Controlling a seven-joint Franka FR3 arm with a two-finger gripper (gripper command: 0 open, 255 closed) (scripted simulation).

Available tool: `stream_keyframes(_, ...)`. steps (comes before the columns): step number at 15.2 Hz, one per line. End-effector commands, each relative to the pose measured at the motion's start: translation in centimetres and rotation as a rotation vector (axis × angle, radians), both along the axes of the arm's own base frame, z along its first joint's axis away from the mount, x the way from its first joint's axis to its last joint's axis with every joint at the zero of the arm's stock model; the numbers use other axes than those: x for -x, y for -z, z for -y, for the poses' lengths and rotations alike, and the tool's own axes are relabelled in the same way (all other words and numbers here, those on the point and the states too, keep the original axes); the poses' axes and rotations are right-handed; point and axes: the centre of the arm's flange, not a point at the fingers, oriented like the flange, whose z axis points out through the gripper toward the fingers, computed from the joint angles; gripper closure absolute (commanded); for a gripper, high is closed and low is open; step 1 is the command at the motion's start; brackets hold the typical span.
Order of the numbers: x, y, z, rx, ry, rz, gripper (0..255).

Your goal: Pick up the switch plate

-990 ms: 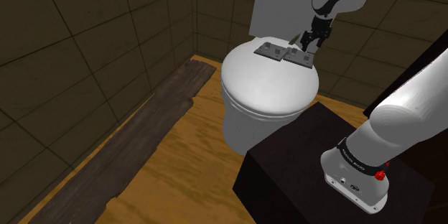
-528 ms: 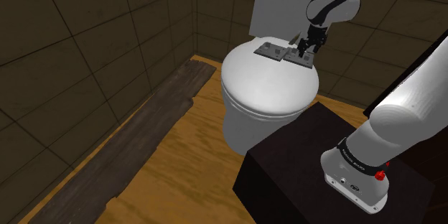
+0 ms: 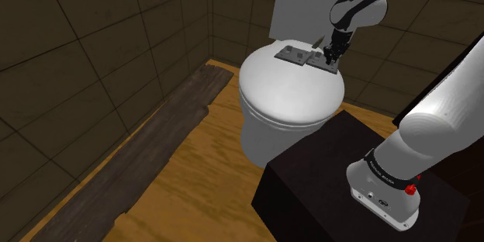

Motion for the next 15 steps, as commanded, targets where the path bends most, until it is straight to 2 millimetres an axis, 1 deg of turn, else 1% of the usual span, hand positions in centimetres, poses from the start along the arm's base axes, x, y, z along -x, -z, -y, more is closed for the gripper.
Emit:
stream_keyframes(1, 0.0, 0.0, 0.0, 0.0, 0.0, -0.001, 255)
stream_keyframes(4, 0.0, 0.0, 0.0, 0.0, 0.0, -0.001, 255)
stream_keyframes(15, 0.0, -5.8, 0.0, 0.0, 0.0, -0.001, 255)
